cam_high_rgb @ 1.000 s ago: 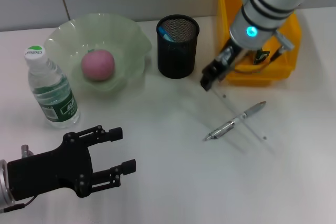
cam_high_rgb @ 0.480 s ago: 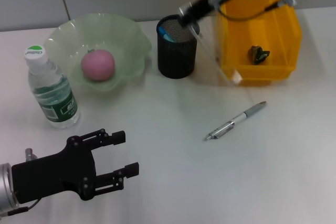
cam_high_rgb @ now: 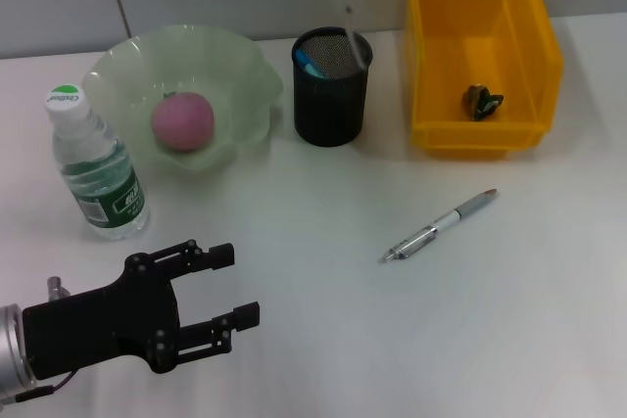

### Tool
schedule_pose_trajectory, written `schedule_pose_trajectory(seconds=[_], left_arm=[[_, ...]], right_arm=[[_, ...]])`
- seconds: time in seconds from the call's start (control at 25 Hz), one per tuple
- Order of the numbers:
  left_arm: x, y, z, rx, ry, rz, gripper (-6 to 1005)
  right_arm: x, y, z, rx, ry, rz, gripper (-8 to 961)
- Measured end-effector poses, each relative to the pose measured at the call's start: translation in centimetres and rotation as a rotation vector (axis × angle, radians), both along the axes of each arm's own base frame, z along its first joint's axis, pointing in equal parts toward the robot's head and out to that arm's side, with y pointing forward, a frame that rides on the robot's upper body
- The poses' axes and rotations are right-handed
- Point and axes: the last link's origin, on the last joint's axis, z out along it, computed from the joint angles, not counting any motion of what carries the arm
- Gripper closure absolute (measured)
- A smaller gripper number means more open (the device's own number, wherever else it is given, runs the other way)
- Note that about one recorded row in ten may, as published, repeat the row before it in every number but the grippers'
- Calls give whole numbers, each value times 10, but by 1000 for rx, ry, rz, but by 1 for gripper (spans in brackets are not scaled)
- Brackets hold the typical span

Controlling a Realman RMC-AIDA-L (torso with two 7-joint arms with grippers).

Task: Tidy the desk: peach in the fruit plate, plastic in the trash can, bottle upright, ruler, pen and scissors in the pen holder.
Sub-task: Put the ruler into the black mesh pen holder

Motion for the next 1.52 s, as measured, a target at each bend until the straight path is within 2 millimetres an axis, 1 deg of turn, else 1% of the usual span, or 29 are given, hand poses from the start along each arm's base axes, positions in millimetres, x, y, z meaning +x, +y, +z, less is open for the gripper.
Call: schedule_pose_trajectory(seconds=[0.16, 0.2, 0.24, 0.68, 0.88, 1.16, 1.44, 1.52], left_arm=[[0, 0, 0, 2, 0, 1, 254], [0, 0, 0, 3, -1, 1, 254], [0, 0, 0, 3, -1, 2, 254], [0, 0, -1, -1, -5, 5, 254], [1, 0, -2, 0, -5, 1, 254], [1, 2, -1, 2, -3, -5, 254], [2, 3, -1, 2, -3, -8, 254], [2, 3, -1, 4, 0, -8, 254]], right_arm=[[3, 5, -4, 30, 59, 49, 580], [7, 8, -7, 48, 63, 59, 580], [7, 8, -7, 48, 63, 59, 580], [28, 22, -36, 142, 25, 51, 580], [33, 23, -47, 162, 46, 40, 580], [32, 23, -50, 166, 78, 30, 579], [42, 23, -61, 185, 89, 2, 579], [48, 23, -66, 192, 93, -14, 579]])
